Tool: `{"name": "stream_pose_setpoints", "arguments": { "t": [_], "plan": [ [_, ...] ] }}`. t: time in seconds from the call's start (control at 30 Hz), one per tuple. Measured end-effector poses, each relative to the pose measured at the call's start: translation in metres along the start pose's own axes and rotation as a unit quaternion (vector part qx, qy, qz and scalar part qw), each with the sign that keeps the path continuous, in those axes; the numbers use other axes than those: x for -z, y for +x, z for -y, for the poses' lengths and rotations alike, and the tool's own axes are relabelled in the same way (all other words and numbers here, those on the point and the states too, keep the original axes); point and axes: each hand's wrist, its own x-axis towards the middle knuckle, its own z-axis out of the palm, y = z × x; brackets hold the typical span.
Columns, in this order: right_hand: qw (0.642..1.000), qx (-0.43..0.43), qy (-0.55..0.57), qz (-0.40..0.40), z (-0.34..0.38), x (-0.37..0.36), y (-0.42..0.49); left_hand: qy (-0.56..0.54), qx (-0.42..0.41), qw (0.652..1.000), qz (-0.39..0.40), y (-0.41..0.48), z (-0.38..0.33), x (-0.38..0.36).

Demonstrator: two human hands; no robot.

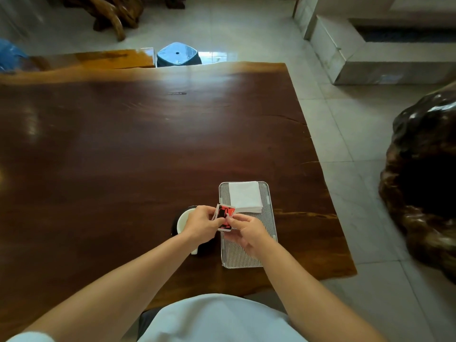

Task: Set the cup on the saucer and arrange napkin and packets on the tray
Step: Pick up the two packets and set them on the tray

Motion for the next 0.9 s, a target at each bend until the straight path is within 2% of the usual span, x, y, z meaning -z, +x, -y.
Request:
{"name": "stream_pose_setpoints", "arguments": {
  "t": [0.17, 0.27, 0.33, 0.43, 0.67, 0.9],
  "plan": [
    [1.000, 0.017, -0.001, -0.003, -0.002, 0.012, 0.000, -0.070, 0.066, 0.995, -0.011, 0.005, 0.005, -0.007],
    [1.000, 0.019, -0.006, -0.018, -0.002, 0.020, 0.001, -0.166, 0.121, 0.978, 0.034, 0.008, 0.008, -0.012],
    [0.998, 0.025, -0.026, -0.047, -0.003, 0.026, 0.004, -0.236, 0.145, 0.959, 0.068, 0.010, 0.009, -0.018],
    [0.993, 0.030, -0.055, -0.098, -0.007, 0.041, 0.006, -0.277, 0.160, 0.944, 0.077, 0.013, 0.012, -0.030],
    [0.976, 0.007, -0.108, -0.190, -0.015, 0.093, 0.017, -0.258, 0.208, 0.941, 0.070, 0.026, 0.027, -0.054],
    [0.962, -0.040, -0.178, -0.205, -0.022, 0.114, 0.034, -0.143, 0.224, 0.960, 0.091, 0.031, 0.045, -0.079]
  ]
}}
